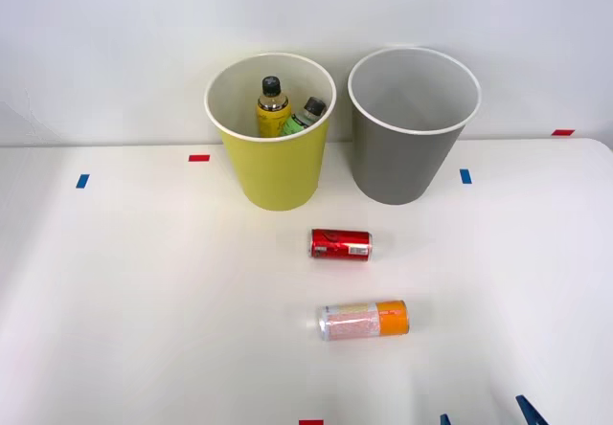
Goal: Put cans in the gray bin, plastic bottles in the light green bin
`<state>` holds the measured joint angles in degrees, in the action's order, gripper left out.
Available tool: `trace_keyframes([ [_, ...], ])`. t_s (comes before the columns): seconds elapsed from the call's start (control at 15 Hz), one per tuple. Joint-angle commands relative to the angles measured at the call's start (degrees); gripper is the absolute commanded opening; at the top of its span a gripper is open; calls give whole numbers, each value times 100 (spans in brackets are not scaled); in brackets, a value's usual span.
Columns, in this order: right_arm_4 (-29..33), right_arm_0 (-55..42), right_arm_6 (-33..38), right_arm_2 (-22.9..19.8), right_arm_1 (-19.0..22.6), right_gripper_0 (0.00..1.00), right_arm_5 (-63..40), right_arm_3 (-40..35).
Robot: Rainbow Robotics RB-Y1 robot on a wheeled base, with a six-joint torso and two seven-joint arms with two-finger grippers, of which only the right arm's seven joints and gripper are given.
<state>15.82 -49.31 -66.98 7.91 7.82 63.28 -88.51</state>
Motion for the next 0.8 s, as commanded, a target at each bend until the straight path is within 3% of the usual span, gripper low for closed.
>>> trace_keyframes([
  [0.07, 0, 0, 0, 0, 0, 100, 0, 0],
  [0.8, 0, 0, 0, 0, 0, 100, 0, 0],
])
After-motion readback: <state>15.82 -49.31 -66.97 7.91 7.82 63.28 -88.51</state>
